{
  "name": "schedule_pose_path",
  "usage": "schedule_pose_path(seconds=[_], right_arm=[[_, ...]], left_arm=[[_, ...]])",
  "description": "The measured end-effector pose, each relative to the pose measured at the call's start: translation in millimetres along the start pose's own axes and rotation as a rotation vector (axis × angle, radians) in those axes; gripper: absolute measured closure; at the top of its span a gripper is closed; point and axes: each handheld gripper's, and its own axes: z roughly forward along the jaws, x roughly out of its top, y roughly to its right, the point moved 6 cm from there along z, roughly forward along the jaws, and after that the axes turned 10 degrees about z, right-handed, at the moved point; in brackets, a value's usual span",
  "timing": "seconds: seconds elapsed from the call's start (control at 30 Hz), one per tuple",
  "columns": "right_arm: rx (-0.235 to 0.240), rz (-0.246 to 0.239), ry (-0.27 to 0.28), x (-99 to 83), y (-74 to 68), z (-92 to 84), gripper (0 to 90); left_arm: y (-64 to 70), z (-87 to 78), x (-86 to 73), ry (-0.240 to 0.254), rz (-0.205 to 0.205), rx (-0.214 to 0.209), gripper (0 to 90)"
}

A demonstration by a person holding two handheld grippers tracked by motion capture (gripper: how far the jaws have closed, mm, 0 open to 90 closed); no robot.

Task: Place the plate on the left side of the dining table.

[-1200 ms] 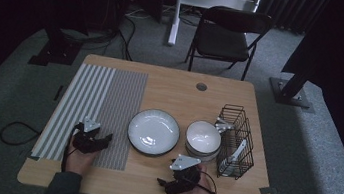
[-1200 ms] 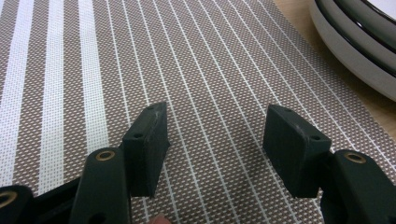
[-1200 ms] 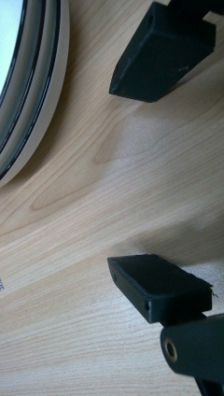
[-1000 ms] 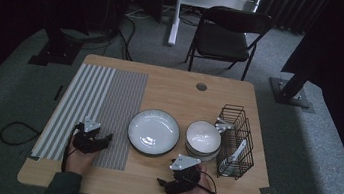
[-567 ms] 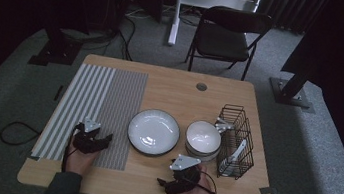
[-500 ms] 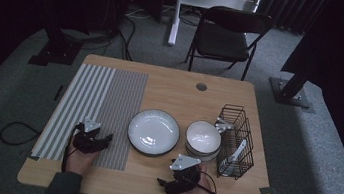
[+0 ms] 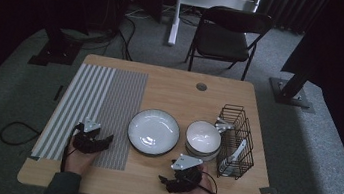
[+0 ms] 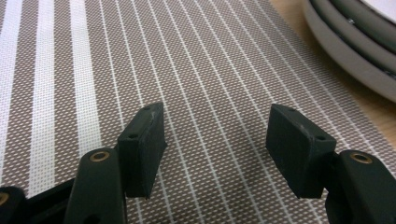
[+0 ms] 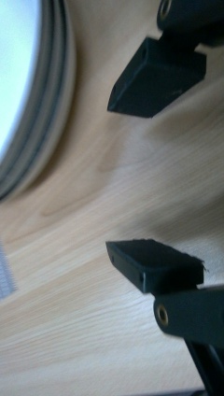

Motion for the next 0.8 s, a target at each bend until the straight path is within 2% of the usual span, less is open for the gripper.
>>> schedule_pose_path(seconds=[0.13,0.2,0.3,0.33,0.37,0.5,0.63,0.67,0.7,0.8], right_arm=[[-0.008,-0.005,0.035,7.4,-1.9,-8.8,33.2],[-0.027,-0.023,0.065,14.6,-4.3,-16.0,38.7],[-0.055,-0.036,0.078,21.2,-5.3,-21.5,44.3],[-0.055,-0.036,0.078,21.2,-5.3,-21.5,44.3],[-0.061,-0.031,0.094,26.5,-4.8,-24.7,47.8],[-0.096,-0.026,0.119,37.7,-1.6,-28.1,54.5],[-0.128,-0.002,0.119,44.7,3.5,-24.8,60.4],[-0.130,0.004,0.118,45.9,4.7,-23.2,61.4],[-0.128,0.009,0.117,47.0,5.1,-21.6,62.3],[-0.141,0.009,0.117,49.6,5.1,-17.3,65.2]], left_arm=[[2.3,-3.1,6.7,0.014,0.003,-0.007,38.6],[4.2,-4.7,14.5,0.023,0.013,-0.018,39.8],[7.6,-6.5,27.6,0.037,0.036,-0.026,42.2],[7.6,-6.5,27.6,0.037,0.036,-0.026,43.3],[9.6,-7.4,38.9,0.052,0.046,-0.036,44.6],[13.7,-6.5,63.1,0.068,0.074,-0.051,50.1],[21.0,0.8,83.5,0.075,0.103,-0.075,55.9],[21.0,0.8,83.5,0.075,0.103,-0.075,57.0],[25.0,8.0,90.7,0.071,0.103,-0.099,58.2],[30.3,19.4,97.3,0.056,0.100,-0.121,61.1]])
